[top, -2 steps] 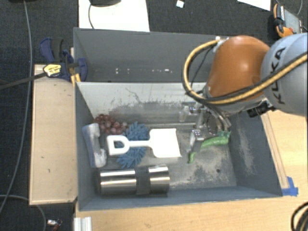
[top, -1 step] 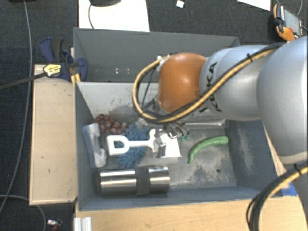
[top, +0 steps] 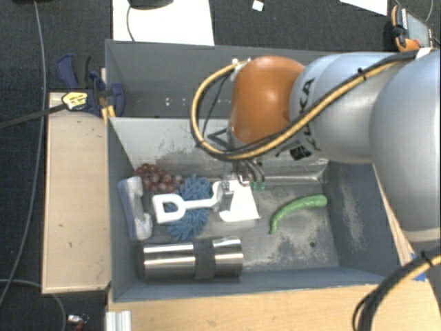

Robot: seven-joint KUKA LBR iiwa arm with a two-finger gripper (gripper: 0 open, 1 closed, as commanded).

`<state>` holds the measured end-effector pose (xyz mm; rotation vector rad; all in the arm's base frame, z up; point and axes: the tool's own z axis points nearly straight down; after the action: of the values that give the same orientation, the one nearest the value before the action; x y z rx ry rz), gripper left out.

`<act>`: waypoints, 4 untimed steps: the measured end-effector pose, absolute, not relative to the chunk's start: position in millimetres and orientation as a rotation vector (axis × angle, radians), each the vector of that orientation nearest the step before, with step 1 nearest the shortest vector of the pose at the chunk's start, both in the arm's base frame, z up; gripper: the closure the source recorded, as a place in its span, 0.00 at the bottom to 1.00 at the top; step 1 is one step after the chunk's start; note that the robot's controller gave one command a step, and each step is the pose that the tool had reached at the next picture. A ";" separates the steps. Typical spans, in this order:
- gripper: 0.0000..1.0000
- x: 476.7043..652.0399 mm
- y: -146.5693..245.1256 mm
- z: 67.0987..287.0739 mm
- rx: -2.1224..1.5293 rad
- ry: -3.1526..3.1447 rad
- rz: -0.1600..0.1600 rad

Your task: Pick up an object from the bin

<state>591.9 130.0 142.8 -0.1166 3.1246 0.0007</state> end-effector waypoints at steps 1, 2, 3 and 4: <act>0.00 573.0 135.2 113.8 -0.604 3.080 0.004; 0.00 578.8 150.4 71.9 -0.344 3.106 0.000; 1.00 565.3 153.7 74.4 -0.591 3.069 0.006; 1.00 565.3 153.7 74.4 -0.589 3.069 0.006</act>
Offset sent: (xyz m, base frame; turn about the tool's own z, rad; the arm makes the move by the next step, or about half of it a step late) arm -0.0148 0.0201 -0.0728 -0.1459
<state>565.3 153.7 74.4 -0.5895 3.0695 0.0061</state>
